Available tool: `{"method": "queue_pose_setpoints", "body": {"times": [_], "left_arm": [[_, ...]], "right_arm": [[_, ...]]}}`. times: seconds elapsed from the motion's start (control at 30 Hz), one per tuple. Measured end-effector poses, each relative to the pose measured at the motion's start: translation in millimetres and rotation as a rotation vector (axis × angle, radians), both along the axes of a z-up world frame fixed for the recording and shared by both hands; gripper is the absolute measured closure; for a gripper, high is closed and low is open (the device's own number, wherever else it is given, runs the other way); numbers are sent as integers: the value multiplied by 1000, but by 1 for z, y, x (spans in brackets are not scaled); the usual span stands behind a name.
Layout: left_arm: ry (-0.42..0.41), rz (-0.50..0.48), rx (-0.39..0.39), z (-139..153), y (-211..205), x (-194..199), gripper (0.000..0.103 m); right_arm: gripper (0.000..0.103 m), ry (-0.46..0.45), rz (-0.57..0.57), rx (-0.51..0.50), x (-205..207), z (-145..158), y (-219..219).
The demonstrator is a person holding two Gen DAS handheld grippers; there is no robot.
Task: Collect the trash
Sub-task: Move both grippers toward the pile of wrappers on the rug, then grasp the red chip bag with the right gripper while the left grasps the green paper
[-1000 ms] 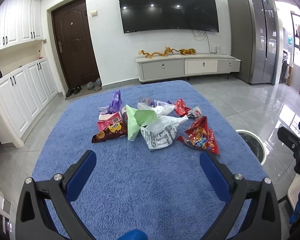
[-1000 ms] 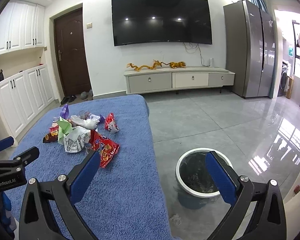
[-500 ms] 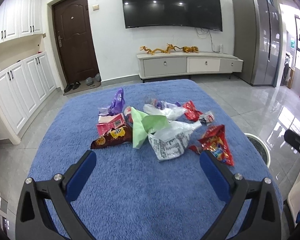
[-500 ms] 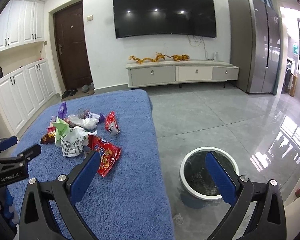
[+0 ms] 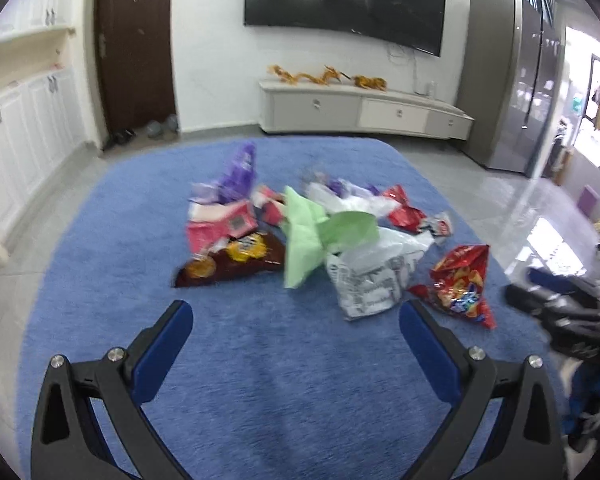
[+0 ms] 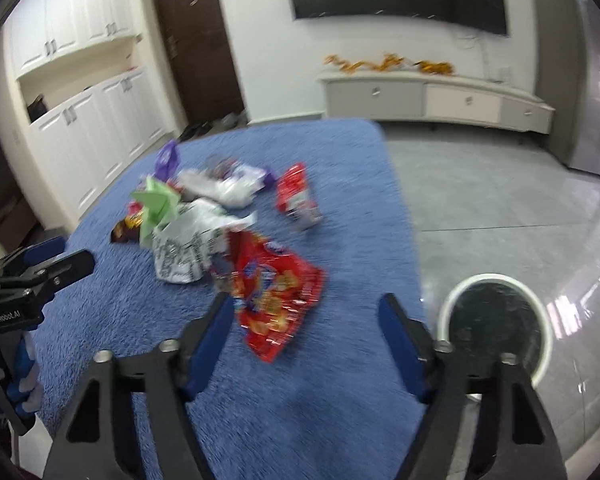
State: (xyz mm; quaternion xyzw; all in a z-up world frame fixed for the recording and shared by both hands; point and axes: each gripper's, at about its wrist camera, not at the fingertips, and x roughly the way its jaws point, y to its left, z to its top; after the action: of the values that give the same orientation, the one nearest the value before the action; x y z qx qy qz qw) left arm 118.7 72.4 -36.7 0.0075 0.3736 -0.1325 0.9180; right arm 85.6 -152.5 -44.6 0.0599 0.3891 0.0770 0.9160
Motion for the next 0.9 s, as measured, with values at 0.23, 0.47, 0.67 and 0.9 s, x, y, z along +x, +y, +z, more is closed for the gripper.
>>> {"method": "queue_pose_setpoints", "body": {"times": [0.23, 0.47, 0.67, 0.9], "left_arm": [[53, -1, -80, -5, -4, 40, 6], [111, 59, -167, 2, 5, 100, 17], [204, 24, -186, -16, -7, 108, 51], [152, 38, -226, -5, 3, 84, 80]], "right_arm": [[73, 23, 100, -7, 32, -15, 25], [86, 31, 136, 4, 47, -21, 27], [97, 28, 161, 2, 46, -23, 27], [100, -66, 217, 55, 32, -3, 29]]}}
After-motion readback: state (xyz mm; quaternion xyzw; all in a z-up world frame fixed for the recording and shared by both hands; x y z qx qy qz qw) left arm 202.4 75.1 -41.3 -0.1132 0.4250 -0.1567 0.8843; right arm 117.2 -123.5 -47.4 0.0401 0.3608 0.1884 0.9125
